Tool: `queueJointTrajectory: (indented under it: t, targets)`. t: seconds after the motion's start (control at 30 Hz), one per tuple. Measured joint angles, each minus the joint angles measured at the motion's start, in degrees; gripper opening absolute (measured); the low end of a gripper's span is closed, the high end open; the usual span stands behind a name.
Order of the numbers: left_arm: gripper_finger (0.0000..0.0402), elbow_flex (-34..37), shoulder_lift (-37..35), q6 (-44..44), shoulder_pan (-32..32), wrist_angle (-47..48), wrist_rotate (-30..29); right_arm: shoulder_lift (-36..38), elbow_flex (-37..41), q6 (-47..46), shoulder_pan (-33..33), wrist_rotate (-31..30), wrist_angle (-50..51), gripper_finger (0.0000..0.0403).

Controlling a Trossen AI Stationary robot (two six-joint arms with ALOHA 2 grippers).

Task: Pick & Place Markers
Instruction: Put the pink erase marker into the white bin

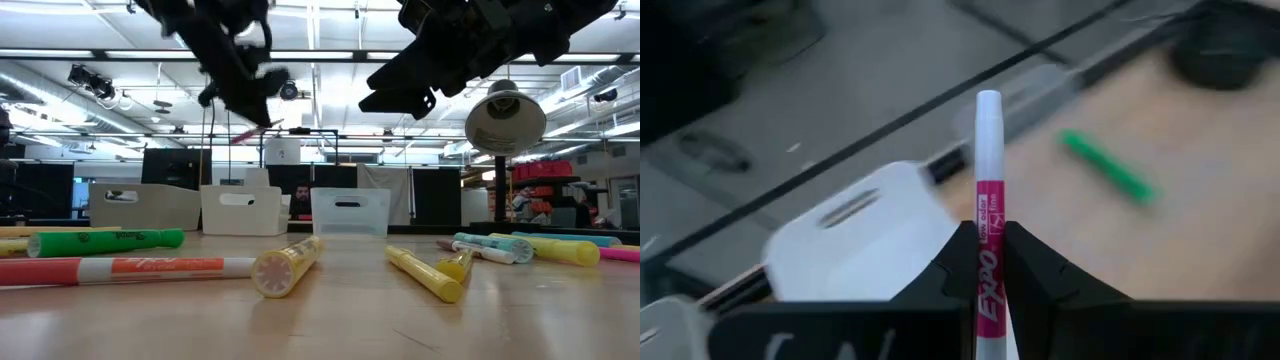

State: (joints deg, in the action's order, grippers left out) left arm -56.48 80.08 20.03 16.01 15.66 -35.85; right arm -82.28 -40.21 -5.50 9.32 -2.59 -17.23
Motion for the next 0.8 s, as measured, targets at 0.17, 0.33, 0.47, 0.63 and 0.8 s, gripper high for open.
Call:
queueJointTrajectory:
  t: [0.17, 0.33, 0.47, 0.63, 0.8]
  targets:
    - [0.0031, 0.02, 6.32, 2.53, 10.01, -0.06, 5.90, -0.02, 0.00, -0.52, -0.02, 0.00, -0.09, 0.0247]
    - [0.0032, 0.06, 14.58, 5.33, 15.71, -2.74, 15.23, -0.02, 0.00, -0.52, -0.02, 0.00, -0.20, 0.0247]
    - [0.0041, 0.05, 19.48, 8.92, 18.36, -4.82, 19.51, -0.02, 0.00, -0.63, 0.00, 0.02, -0.24, 0.0247]
    - [0.0041, 0.04, 22.64, 10.41, 19.99, -6.11, 22.38, -0.02, 0.00, -0.63, -0.01, 0.00, -0.28, 0.0247]
    - [0.0054, 0.04, 23.21, 10.59, 20.81, -5.93, 23.65, -0.02, 0.00, -0.63, 0.00, 0.02, -0.57, 0.0247]
